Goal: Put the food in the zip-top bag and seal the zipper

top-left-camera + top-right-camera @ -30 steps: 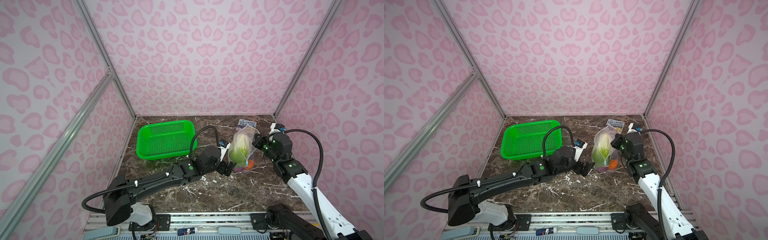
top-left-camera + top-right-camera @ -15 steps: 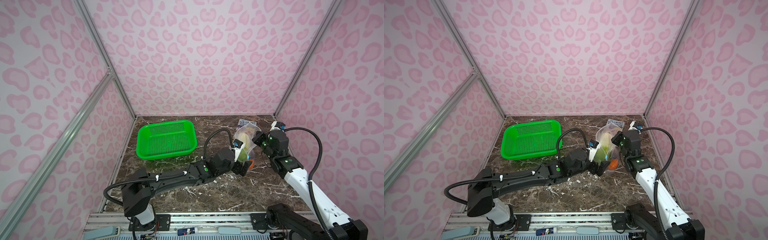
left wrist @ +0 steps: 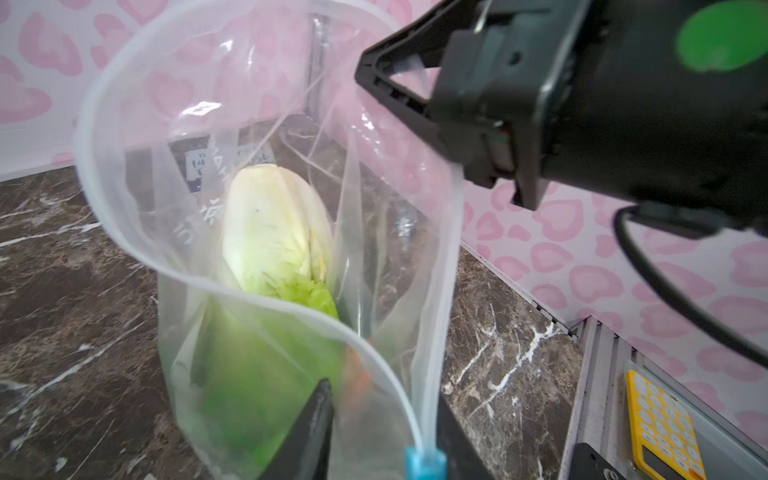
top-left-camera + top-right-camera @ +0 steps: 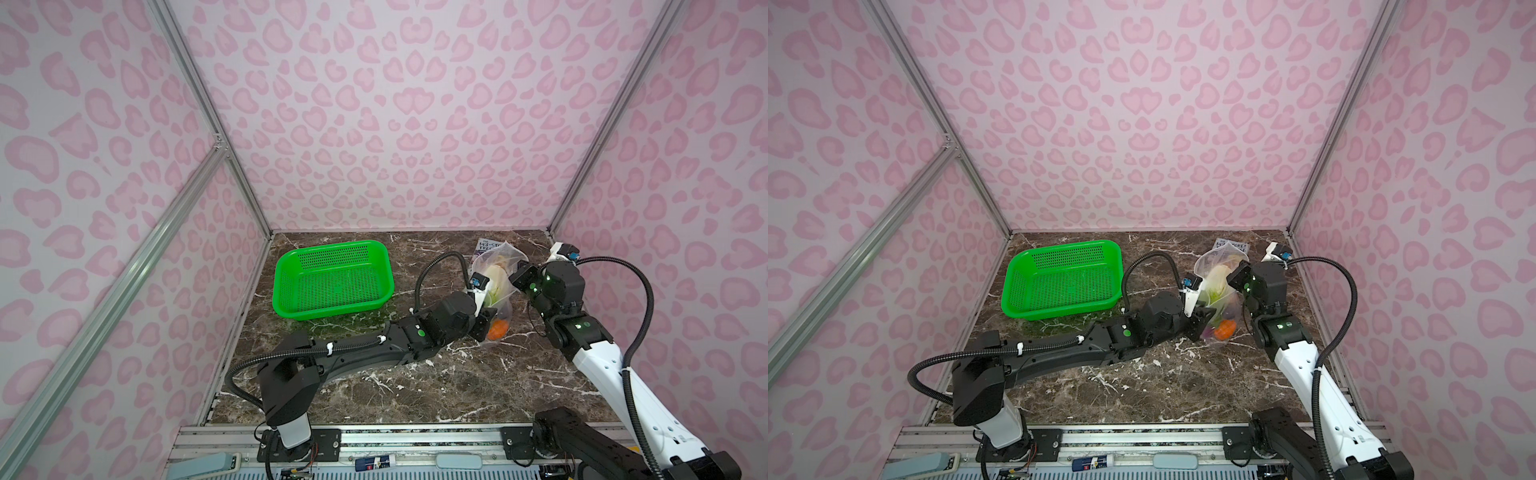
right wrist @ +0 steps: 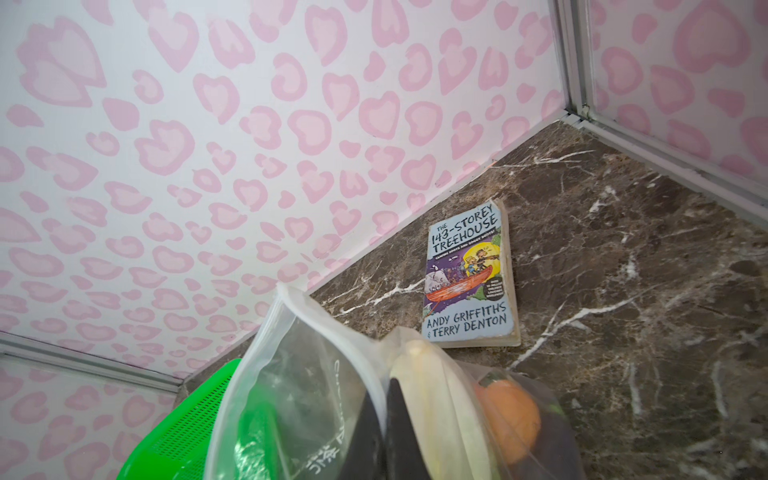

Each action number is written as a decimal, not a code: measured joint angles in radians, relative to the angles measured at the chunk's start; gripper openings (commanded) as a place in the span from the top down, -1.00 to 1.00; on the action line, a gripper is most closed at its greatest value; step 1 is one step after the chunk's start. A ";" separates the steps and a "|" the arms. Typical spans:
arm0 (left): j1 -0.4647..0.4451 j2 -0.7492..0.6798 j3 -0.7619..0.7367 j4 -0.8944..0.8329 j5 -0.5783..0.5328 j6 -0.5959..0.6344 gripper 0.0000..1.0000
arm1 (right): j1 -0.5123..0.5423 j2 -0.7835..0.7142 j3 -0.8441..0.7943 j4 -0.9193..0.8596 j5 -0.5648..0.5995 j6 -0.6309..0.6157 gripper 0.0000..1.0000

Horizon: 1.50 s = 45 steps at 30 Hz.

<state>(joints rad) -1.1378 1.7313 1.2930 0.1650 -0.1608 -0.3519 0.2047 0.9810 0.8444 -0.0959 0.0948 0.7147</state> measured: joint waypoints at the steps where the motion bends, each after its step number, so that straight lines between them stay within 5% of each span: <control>1: 0.006 0.000 0.000 0.000 -0.003 0.000 0.76 | -0.001 -0.005 0.000 0.000 -0.001 0.000 1.00; 3: 0.016 -0.002 0.000 -0.005 -0.005 0.002 0.92 | -0.002 -0.015 0.000 -0.002 -0.002 0.000 1.00; 10: 0.072 -0.075 -0.001 -0.036 0.008 0.051 0.92 | -0.002 -0.051 0.001 -0.004 -0.047 0.004 1.00; 21: 0.171 -0.257 -0.020 -0.125 0.077 0.328 0.92 | 0.022 -0.101 0.025 0.023 -0.245 0.047 1.00; 28: 0.230 -0.288 -0.085 -0.159 0.113 0.423 0.92 | 0.099 -0.199 -0.075 0.039 -0.240 0.087 0.97; 32: 0.238 -0.278 -0.101 -0.192 0.147 0.442 0.93 | 0.114 -0.250 -0.120 0.030 -0.227 0.024 -0.07; 35: 0.242 -0.266 -0.101 -0.218 0.186 0.446 0.93 | 0.110 -0.240 -0.049 -0.035 -0.227 -0.117 -0.45; 39: 0.242 -0.254 -0.101 -0.260 0.245 0.446 0.93 | 0.098 -0.163 0.113 -0.169 -0.296 -0.352 -0.67; 45: 0.242 -0.246 -0.087 -0.283 0.314 0.437 0.93 | 0.100 -0.026 0.264 -0.354 -0.463 -0.665 -0.62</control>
<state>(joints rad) -0.8959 1.4849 1.2064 -0.1181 0.1528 0.0849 0.3050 0.9546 1.1080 -0.4503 -0.3687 0.0502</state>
